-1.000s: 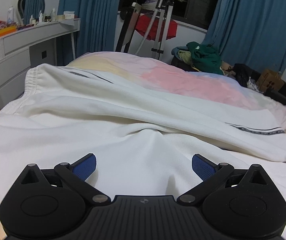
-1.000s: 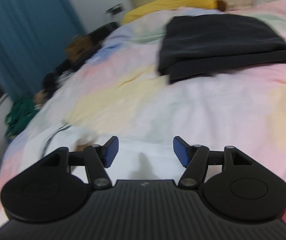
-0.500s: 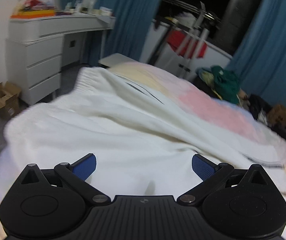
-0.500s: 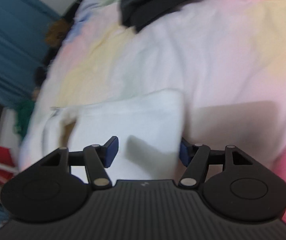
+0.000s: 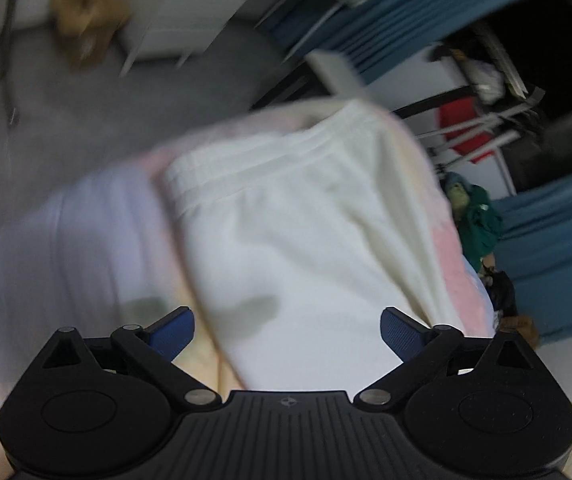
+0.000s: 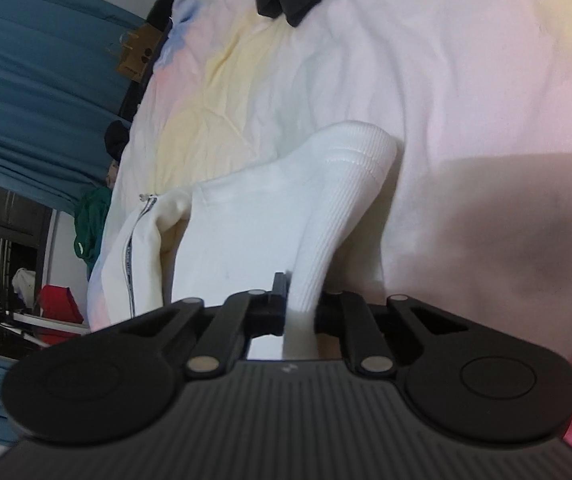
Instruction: Fold clothes
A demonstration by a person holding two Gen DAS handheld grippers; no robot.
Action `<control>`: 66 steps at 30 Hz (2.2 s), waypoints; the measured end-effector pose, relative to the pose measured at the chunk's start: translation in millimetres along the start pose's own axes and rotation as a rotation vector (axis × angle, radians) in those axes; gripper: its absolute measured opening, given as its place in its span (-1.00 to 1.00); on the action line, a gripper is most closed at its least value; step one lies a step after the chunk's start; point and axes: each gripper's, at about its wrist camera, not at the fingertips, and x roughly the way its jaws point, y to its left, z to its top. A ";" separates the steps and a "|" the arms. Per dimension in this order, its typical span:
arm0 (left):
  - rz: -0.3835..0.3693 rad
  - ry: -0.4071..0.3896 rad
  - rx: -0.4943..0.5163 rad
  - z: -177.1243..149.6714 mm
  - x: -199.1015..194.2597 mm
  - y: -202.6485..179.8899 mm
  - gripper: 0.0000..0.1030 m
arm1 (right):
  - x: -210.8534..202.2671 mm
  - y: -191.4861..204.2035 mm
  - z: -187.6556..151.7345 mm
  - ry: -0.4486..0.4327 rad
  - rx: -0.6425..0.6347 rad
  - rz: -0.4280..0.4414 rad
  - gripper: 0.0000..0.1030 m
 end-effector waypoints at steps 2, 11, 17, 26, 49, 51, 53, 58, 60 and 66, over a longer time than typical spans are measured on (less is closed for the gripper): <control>0.007 0.054 -0.080 7.5 15.3 16.0 0.77 | -5.7 2.3 -0.2 -0.024 -0.018 0.013 -0.84; -0.084 0.061 -0.118 14.9 37.0 23.9 0.19 | -26.4 18.8 -2.6 -0.142 -0.140 0.058 -0.90; -0.036 0.024 -0.078 9.4 35.1 15.5 -0.80 | -28.4 17.1 -1.8 -0.159 -0.140 0.045 -0.90; -0.089 -0.040 -0.026 24.0 17.2 -8.2 -0.96 | -43.6 12.1 -0.9 -0.189 -0.102 0.076 -0.90; -0.121 -0.243 0.044 167.3 184.3 -218.2 -0.95 | 163.7 320.1 22.3 -0.375 -0.638 -0.015 -0.90; -0.046 -0.254 0.057 178.2 234.0 -232.4 -0.95 | 200.1 326.1 10.0 -0.409 -0.706 -0.035 -0.90; 0.022 -0.267 0.067 181.0 279.4 -237.8 -0.95 | 233.7 326.5 -2.3 -0.426 -0.760 -0.042 -0.90; 0.127 -0.273 0.178 177.4 335.4 -246.6 -0.89 | 278.7 313.9 -14.1 -0.379 -0.788 -0.094 -0.83; 0.104 -0.269 0.209 174.8 335.0 -250.5 -0.69 | 276.8 305.3 -5.2 -0.303 -0.714 -0.051 -0.76; 0.006 -0.223 0.246 147.6 288.1 -245.7 0.09 | 216.0 270.5 6.1 -0.221 -0.522 0.118 0.11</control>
